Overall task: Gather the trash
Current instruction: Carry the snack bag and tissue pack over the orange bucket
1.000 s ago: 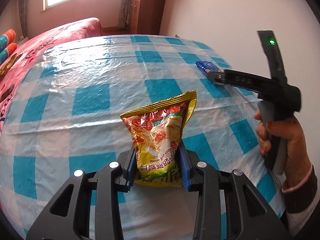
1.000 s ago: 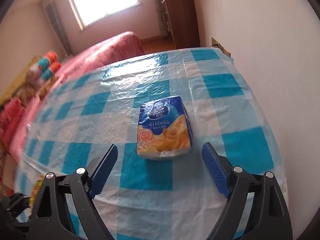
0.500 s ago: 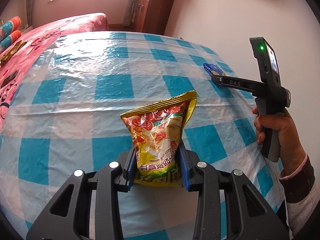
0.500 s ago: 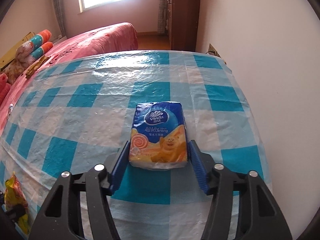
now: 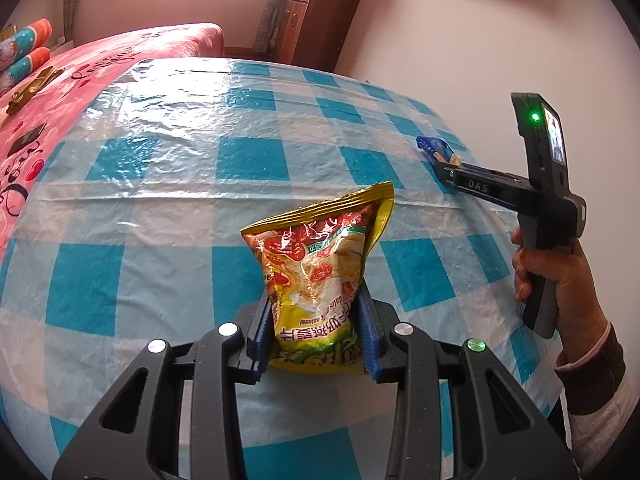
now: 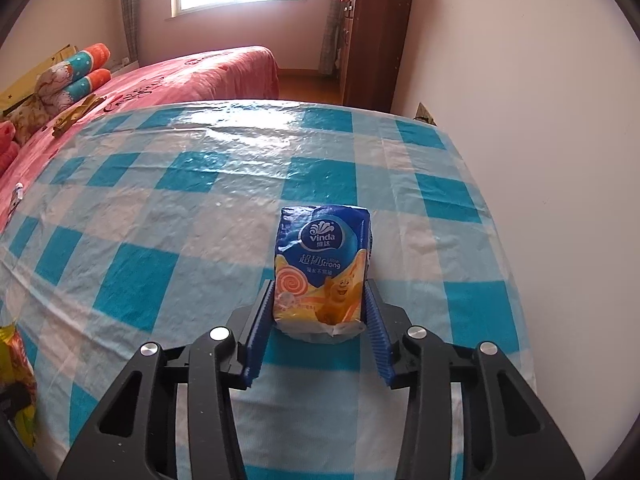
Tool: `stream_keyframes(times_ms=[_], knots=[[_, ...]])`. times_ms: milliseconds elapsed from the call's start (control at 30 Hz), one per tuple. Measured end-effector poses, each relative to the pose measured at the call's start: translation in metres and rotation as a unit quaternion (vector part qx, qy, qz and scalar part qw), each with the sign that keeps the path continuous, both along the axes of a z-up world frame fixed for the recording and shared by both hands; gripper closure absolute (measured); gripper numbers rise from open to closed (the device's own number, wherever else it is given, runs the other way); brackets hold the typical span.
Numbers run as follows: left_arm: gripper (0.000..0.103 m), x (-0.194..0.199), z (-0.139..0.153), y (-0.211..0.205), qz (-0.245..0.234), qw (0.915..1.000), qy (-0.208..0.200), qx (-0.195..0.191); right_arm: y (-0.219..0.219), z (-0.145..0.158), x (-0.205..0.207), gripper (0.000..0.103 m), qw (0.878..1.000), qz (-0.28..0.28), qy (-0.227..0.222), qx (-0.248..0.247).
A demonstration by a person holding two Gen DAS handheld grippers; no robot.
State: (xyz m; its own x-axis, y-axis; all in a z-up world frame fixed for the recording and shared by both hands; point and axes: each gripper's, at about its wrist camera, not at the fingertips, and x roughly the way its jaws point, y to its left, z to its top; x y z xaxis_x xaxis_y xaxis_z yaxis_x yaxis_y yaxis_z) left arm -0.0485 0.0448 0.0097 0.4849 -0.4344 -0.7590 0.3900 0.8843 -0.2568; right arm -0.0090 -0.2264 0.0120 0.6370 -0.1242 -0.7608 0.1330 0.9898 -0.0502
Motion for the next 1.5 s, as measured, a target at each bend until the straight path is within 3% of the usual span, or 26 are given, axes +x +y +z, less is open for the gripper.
stream_keyframes(times_ms=[767, 1500], knots=[[0.065, -0.021, -0.002, 0.041, 0.049, 0.9988, -0.004, -0.001, 0.057, 0.021, -0.091, 0.065, 0.997, 0.054, -0.029, 0.054], [0.065, -0.054, 0.012, 0.107, 0.098, 0.9948, -0.027, -0.001, 0.149, 0.035, -0.130, 0.065, 0.985, 0.156, -0.022, 0.067]])
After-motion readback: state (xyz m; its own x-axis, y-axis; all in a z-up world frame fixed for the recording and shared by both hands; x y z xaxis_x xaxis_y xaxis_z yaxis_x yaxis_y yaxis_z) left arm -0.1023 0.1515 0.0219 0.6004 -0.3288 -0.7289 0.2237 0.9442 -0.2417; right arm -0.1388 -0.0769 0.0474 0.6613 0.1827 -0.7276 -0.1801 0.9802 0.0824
